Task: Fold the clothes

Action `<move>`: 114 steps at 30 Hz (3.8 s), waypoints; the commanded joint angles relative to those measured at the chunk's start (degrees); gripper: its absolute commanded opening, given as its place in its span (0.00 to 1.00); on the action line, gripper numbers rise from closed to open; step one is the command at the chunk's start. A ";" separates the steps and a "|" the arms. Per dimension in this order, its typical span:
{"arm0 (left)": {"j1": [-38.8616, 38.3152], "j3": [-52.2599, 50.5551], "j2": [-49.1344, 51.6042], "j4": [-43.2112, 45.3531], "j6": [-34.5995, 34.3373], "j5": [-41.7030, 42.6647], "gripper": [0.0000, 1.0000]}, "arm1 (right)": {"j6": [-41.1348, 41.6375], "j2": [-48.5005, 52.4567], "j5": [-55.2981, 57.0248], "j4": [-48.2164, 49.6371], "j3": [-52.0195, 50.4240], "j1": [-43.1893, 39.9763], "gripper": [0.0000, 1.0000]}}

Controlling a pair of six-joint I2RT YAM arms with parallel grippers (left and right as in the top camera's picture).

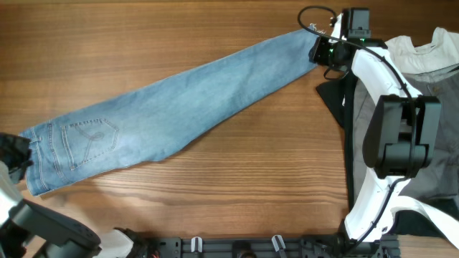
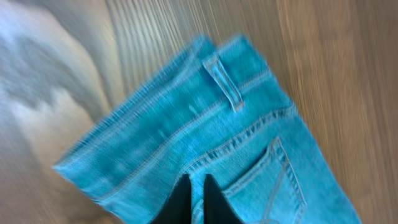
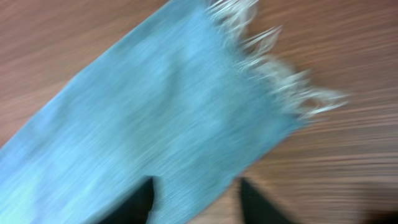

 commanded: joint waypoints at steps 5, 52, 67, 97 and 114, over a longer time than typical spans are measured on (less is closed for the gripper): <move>-7.61 -13.16 8.31 6.71 0.04 6.84 0.04 | -4.48 0.26 -20.04 -5.75 0.48 3.37 0.11; -37.59 -4.57 7.56 -3.80 -3.21 6.69 0.20 | -3.02 -3.58 -18.03 5.22 -11.08 21.46 0.04; -39.47 -15.82 7.78 3.26 -7.87 -4.15 0.24 | 18.49 6.19 -11.37 11.19 -11.06 18.84 0.04; -15.76 -15.82 7.76 8.09 -1.38 -4.46 0.33 | -5.11 1.09 -18.38 5.11 -9.75 -0.11 0.62; -15.85 -14.08 4.07 6.40 0.37 2.80 0.33 | -10.40 1.22 -14.14 1.79 -15.04 7.04 0.49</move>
